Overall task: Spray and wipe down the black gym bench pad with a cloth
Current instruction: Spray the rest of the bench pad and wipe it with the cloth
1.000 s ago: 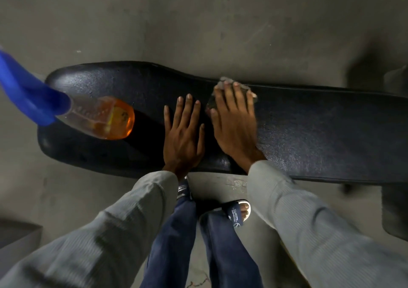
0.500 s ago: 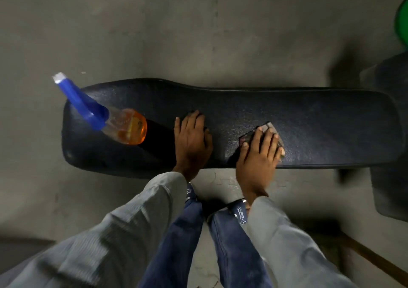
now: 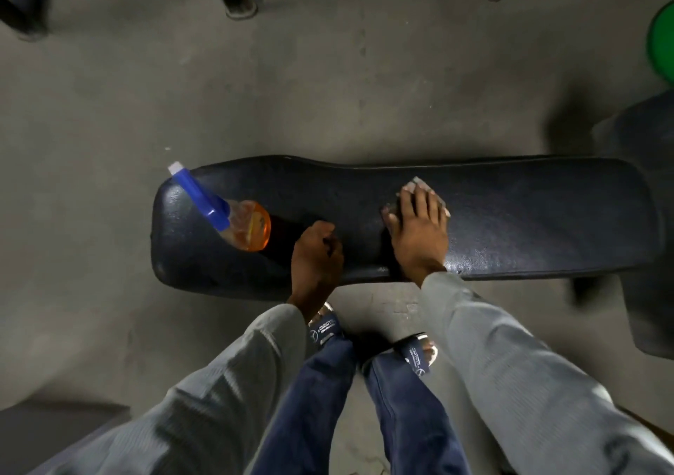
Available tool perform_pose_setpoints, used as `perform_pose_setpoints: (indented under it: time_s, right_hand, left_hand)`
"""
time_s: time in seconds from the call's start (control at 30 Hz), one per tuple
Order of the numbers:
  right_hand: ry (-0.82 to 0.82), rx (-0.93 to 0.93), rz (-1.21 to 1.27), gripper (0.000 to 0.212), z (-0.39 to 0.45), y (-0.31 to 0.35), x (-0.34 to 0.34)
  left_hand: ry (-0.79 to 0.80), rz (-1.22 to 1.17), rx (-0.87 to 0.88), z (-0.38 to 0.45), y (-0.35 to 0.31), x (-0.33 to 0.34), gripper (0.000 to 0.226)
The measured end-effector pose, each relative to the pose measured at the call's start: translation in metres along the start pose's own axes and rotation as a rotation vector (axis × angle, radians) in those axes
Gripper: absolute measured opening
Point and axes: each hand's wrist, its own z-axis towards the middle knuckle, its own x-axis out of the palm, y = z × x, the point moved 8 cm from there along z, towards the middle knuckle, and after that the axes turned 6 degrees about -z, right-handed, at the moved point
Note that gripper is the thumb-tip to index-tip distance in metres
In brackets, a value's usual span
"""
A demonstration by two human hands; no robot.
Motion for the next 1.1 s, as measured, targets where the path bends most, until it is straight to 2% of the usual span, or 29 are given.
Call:
perform_pose_setpoints:
  time_s: [0.07,0.2,0.27,0.33,0.4,0.47,0.57,0.67,0.73,0.8,0.9,1.1]
  right_hand:
    - [0.054,0.0,-0.042,0.068,-0.024,0.003,0.004]
    - [0.184,-0.223,-0.11,0.077,-0.049,0.036,0.017]
    - [0.183,-0.216,-0.054,0.081,-0.047,0.034,0.014]
    - [0.086,-0.024,0.034,0.081,-0.053,0.012,0.0]
    - [0.019,0.266,0.135,0.077,-0.067,-0.015,-0.008]
    - [0.084,0.549,0.28,0.08,-0.079,-0.03,0.0]
    - [0.239,0.845,0.506,0.094,-0.086,-0.025,0.017]
    - [0.267,0.909,0.595,0.094,-0.085,-0.016,0.032]
    - [0.234,0.879,0.682,0.081,-0.084,-0.013,0.04]
    - [0.164,0.84,0.716,0.059,-0.084,-0.01,0.036]
    - [0.116,0.826,0.82,0.039,-0.083,0.006,0.012]
    - [0.171,0.887,0.891,0.065,-0.08,0.017,0.007]
  left_hand:
    - [-0.013,0.006,0.0,-0.007,-0.006,-0.006,0.014]
    - [0.027,-0.035,-0.035,-0.021,-0.009,-0.006,0.014]
    - [0.033,-0.056,-0.039,-0.024,-0.011,-0.009,0.013]
    - [0.011,-0.072,-0.066,-0.03,-0.012,-0.017,0.014]
    - [-0.003,-0.048,-0.145,-0.036,-0.009,-0.024,0.019]
    - [-0.044,-0.053,-0.246,-0.043,0.002,-0.031,0.027]
    - [-0.126,-0.144,-0.384,-0.054,0.015,-0.044,0.017]
    - [-0.238,-0.128,-0.463,-0.057,0.027,-0.065,0.019]
    - [-0.254,-0.125,-0.472,-0.055,0.031,-0.077,0.019]
    - [-0.254,-0.132,-0.472,-0.053,0.033,-0.087,0.02]
    - [-0.285,-0.123,-0.428,-0.054,0.021,-0.106,0.037]
    - [-0.393,-0.239,-0.625,-0.061,0.015,-0.139,0.106]
